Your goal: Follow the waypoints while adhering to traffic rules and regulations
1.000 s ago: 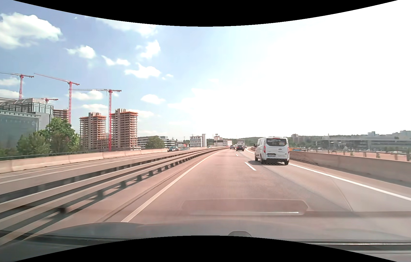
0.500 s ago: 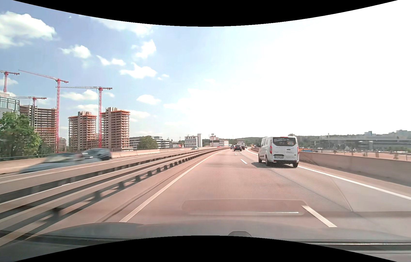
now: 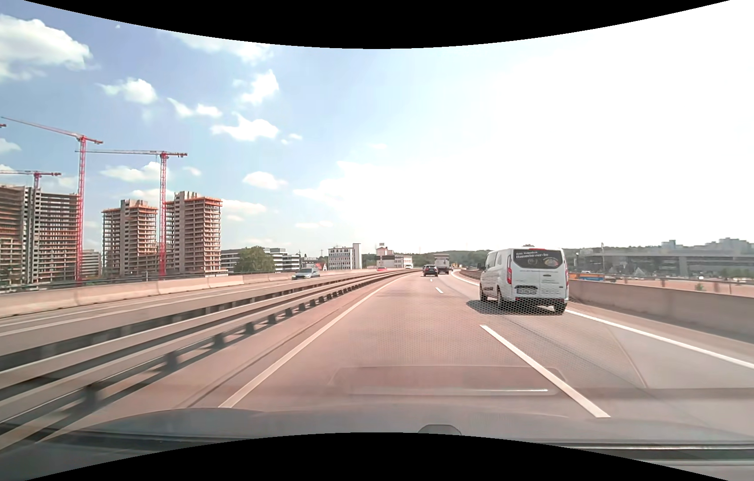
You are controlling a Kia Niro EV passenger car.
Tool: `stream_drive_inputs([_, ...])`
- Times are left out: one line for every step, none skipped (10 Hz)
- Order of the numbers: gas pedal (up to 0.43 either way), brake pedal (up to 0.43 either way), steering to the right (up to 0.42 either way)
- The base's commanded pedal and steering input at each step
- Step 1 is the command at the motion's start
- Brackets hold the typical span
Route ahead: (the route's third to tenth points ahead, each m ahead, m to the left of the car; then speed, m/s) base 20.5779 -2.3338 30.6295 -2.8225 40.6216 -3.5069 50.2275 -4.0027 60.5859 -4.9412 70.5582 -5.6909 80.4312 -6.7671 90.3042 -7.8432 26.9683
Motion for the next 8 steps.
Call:
stream_drive_inputs([0.177,0.000,0.007])
stream_drive_inputs([0.177,0.000,0.008])
stream_drive_inputs([0.177,0.000,0.008])
stream_drive_inputs([0.177,0.000,0.008])
stream_drive_inputs([0.177,0.000,0.006])
stream_drive_inputs([0.177,0.000,0.006])
stream_drive_inputs([0.177,0.000,0.005])
stream_drive_inputs([0.177,0.000,0.005])
